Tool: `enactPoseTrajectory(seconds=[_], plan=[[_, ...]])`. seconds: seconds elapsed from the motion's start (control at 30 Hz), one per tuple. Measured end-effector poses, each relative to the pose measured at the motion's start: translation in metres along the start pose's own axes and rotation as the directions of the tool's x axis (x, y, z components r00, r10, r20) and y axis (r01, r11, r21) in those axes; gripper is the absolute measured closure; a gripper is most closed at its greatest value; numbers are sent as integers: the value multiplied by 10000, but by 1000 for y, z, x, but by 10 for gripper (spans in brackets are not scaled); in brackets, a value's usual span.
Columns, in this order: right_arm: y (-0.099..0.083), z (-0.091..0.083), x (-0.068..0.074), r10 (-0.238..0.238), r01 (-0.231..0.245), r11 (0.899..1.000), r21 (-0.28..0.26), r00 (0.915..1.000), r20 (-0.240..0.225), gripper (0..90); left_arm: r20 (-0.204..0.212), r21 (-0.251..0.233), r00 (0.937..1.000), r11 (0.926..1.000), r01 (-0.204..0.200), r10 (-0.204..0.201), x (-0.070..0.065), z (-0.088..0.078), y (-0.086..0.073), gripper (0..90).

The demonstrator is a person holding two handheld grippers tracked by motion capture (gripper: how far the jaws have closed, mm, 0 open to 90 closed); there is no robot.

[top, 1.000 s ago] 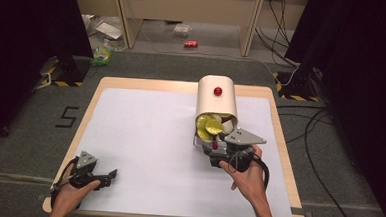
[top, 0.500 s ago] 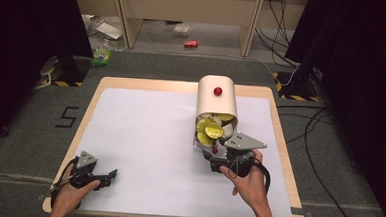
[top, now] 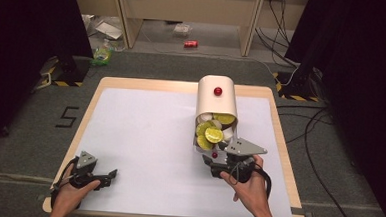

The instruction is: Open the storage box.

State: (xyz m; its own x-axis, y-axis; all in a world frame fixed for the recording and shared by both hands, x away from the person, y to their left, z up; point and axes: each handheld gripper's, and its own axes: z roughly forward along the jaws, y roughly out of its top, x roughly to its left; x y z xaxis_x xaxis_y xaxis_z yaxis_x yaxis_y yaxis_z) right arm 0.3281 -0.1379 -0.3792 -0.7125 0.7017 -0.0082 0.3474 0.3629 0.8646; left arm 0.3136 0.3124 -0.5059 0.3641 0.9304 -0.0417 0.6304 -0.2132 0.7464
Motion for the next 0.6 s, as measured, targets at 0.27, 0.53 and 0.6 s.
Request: enactPoseTrajectory(seconds=[0.27,0.53,0.6], plan=[[-3,-2,2,-23,24,10000,49,10000,-52,356,-1,0,10000,10000,0,0,0,0,0,107],[-3,-3,2,-20,21,9999,101,9999,-120,355,-1,-1,10000,10000,1,-1,0,0,0,107],[-3,-3,2,63,-63,10000,26,9999,-134,355,-1,0,10000,10000,0,0,0,0,0,107]])
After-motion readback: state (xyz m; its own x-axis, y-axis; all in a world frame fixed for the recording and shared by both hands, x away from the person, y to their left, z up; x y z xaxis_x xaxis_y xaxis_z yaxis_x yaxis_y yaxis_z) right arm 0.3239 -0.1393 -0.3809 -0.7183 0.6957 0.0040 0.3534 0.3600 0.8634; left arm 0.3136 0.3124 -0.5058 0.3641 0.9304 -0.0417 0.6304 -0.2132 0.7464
